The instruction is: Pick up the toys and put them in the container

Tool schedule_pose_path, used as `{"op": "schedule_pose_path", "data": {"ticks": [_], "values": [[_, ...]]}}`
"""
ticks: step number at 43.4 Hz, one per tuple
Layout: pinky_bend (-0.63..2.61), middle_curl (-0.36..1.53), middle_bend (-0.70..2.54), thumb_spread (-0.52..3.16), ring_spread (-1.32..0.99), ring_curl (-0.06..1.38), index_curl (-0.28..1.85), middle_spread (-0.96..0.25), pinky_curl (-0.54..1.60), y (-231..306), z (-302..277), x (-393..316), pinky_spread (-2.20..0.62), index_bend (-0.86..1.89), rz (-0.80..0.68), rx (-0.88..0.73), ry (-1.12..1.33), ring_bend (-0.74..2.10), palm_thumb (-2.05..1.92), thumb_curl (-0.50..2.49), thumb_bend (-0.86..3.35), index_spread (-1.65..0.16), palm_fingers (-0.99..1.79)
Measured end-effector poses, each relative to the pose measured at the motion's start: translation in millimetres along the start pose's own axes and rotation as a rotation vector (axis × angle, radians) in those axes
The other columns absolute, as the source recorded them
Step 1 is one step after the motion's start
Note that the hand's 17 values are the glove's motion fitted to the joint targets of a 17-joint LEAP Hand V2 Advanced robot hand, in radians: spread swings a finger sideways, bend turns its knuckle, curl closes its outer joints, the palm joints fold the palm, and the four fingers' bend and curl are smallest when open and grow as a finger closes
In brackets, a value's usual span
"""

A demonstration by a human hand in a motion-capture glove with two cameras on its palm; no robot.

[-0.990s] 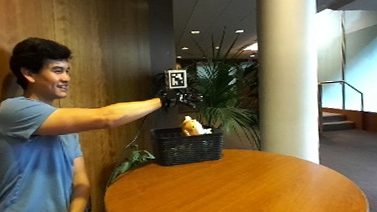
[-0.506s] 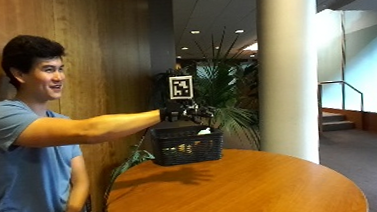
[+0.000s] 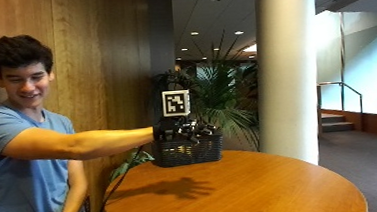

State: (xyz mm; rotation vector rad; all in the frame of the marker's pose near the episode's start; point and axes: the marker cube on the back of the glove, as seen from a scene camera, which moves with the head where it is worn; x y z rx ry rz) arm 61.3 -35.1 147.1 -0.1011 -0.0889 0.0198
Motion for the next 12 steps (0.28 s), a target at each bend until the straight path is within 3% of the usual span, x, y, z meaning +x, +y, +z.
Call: {"op": "schedule_pose_path", "data": {"ticks": [4,12], "values": [[1.31,0.25,0.13,1.06,0.10,0.30,0.28,0.07,0.34,1,-1,0,0.08,0.14,-0.007,0.020,0.031,0.25,-0.07,0.23,-0.06,-0.29,-0.13],[1.31,0.24,0.13,1.07,0.10,0.31,0.28,0.07,0.34,11,-2,9,0.08,0.14,-0.248,0.030,0.123,0.23,-0.07,0.22,-0.06,-0.29,-0.13]]}}
